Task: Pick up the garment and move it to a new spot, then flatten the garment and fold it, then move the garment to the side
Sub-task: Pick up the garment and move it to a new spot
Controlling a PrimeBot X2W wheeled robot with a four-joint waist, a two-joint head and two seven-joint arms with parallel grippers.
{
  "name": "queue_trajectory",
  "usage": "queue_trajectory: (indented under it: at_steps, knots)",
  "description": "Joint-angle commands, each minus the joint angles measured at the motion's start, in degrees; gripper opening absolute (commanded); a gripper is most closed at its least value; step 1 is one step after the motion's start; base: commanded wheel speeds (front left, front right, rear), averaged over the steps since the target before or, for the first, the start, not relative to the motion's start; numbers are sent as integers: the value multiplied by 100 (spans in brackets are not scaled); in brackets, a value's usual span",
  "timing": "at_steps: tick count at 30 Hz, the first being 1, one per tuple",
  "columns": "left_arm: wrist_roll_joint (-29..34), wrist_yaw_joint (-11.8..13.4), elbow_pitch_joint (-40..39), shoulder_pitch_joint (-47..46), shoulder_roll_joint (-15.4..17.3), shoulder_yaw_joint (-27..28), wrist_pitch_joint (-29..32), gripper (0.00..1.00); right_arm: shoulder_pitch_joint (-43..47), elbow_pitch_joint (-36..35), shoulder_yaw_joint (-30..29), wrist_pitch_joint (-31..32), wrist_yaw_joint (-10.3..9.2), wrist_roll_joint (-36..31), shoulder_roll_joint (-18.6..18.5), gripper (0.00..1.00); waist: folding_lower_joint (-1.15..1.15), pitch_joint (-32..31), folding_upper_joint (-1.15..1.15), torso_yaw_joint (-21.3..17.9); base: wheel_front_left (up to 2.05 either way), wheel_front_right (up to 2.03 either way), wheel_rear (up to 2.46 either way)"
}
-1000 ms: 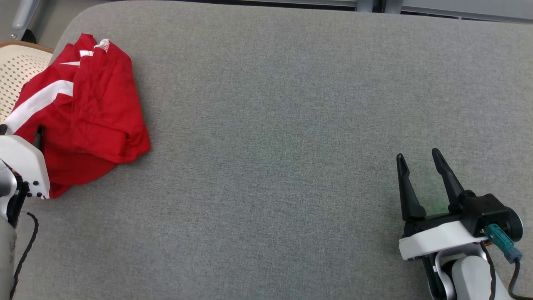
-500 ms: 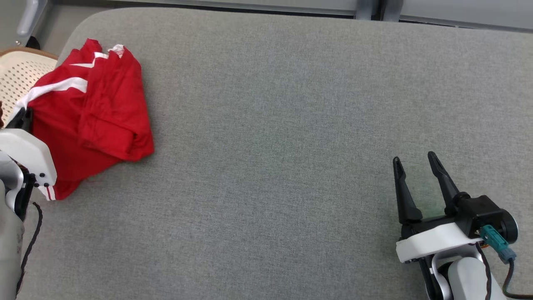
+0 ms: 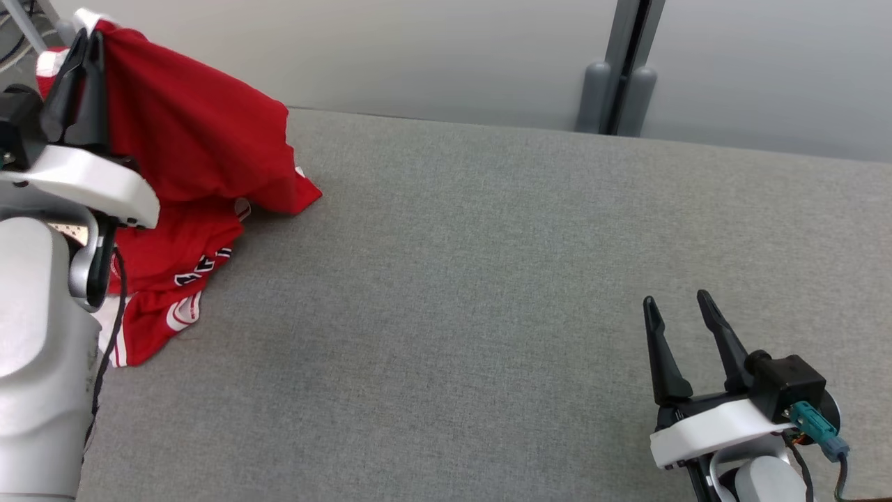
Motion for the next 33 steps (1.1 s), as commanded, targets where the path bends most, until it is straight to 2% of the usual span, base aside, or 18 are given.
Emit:
queue_trajectory:
  at_steps: [1,7,10,14,18,22,24,28,33]
  knots:
    - [-8,24,-384,93,-73,-73,51,0,74,65,54,-62,0,94,-15,100,0,-277,0,-140,0,0,0]
    - [41,140,-1476,334,-558,-463,415,0,59,201,256,-104,0,303,-19,100,0,-659,0,-566,0,0,0]
    - [69,295,-1829,479,-902,-721,656,0,-25,216,323,-109,0,383,-13,100,0,-753,0,-968,0,0,0]
    - [119,435,-1841,423,-1160,-908,710,0,-96,149,383,-113,0,459,-17,100,0,-709,0,-1430,0,0,0]
    - [139,538,-1634,253,-1175,-873,656,0,-113,87,465,-112,0,481,-13,100,0,-629,0,-1781,0,0,0]
    - [386,692,-1454,-202,-924,-783,472,0,-172,-37,432,-107,0,513,-19,100,0,-405,0,-2226,0,0,0]
    - [525,650,-1393,-370,-841,-879,360,0,-131,-87,359,-106,0,536,-13,100,0,-317,0,-2372,0,0,0]
    - [889,514,-1238,-511,-846,-1333,238,0,-77,-117,294,-105,0,494,-13,100,0,-177,0,-2579,0,0,0]
    - [1270,334,-724,52,-1239,-2243,190,0,-134,-187,370,-105,0,575,-13,100,0,-58,0,-2722,0,0,0]
